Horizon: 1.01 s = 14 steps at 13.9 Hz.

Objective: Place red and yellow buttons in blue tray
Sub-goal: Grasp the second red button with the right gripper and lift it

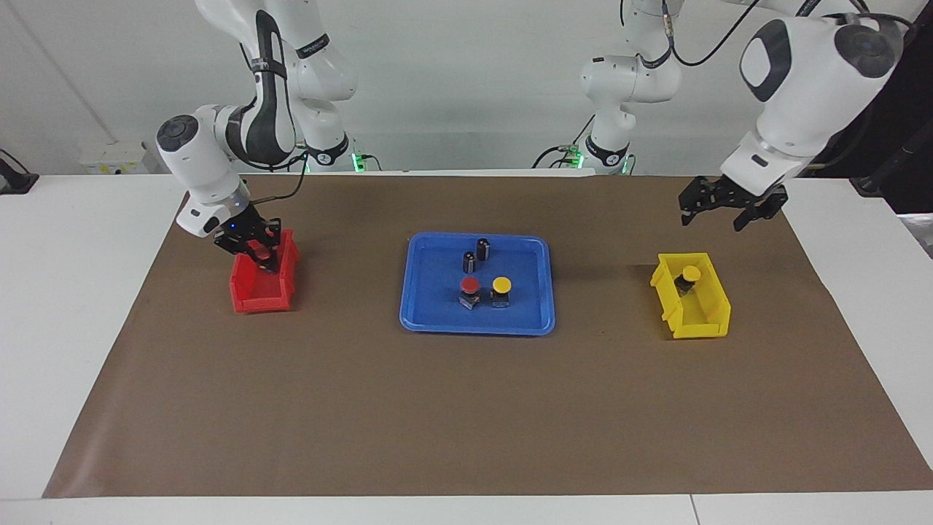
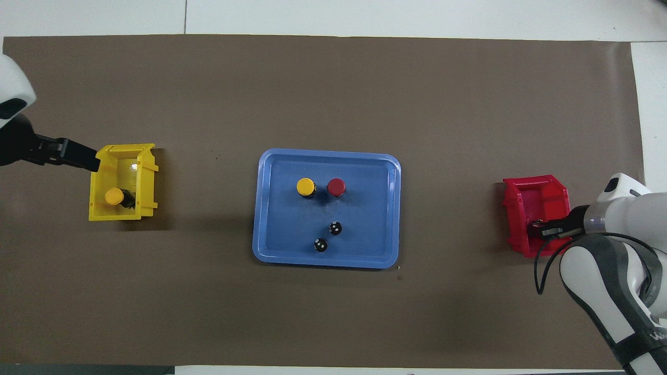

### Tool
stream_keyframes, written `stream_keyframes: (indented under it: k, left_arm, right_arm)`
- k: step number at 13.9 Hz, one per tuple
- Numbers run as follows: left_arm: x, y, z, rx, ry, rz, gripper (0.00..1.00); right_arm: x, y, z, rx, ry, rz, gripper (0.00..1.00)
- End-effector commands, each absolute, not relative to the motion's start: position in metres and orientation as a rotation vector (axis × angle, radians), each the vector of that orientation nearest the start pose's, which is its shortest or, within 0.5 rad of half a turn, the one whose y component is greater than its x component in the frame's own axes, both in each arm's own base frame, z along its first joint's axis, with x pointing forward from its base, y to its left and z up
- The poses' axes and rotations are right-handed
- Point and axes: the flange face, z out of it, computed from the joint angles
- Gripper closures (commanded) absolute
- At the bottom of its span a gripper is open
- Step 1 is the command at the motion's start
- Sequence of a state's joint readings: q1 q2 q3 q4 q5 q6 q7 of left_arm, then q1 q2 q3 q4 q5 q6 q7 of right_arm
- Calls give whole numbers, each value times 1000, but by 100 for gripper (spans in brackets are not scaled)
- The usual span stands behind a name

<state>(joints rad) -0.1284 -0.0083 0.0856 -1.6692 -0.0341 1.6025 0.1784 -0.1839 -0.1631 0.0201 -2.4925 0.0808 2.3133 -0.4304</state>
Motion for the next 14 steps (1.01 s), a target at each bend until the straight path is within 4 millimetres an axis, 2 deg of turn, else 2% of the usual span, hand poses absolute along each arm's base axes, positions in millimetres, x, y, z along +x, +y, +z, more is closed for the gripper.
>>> stream_keyframes:
  k: [1, 3, 4, 5, 6, 7, 9, 10, 11, 12, 13, 14]
  left_arm:
    - [546, -26, 566, -3181, 363, 47, 0]
    - [539, -24, 527, -3182, 334, -23, 0]
    - [539, -23, 512, -3181, 331, -29, 4]
    - [540, -17, 501, -3182, 311, -31, 13]
    - [542, 5, 491, -3186, 253, -31, 21]
    - [544, 14, 475, -3186, 223, -34, 28]
    - [544, 23, 444, -3183, 179, -53, 30]
    - [546, 19, 435, -3182, 155, -88, 30]
    - [547, 15, 429, -3183, 122, -82, 30]
    - [546, 15, 422, -3185, 100, -62, 30]
    - [539, 19, 411, -3189, 61, -33, 30]
    - [536, 21, 403, -3193, 41, -38, 30]
  right_arm:
    - [465, -76, 372, -3035, -357, 26, 77]
    - [496, -74, 411, -3009, -348, 93, 77]
    - [510, -67, 431, -3006, -333, 107, 77]
    - [524, -51, 451, -3007, -317, 110, 77]
    - [540, -23, 472, -3005, -268, 131, 77]
    - [556, 6, 487, -3006, -197, 150, 77]
    - [575, 86, 513, -3021, -92, 114, 77]
    - [576, 128, 515, -3025, 4, 74, 80]
    - [577, 176, 505, -3015, 81, 14, 80]
    - [578, 216, 488, -3006, 114, -12, 80]
    - [579, 238, 473, -2992, 149, -50, 80]
    - [574, 251, 457, -2983, 149, -79, 80]
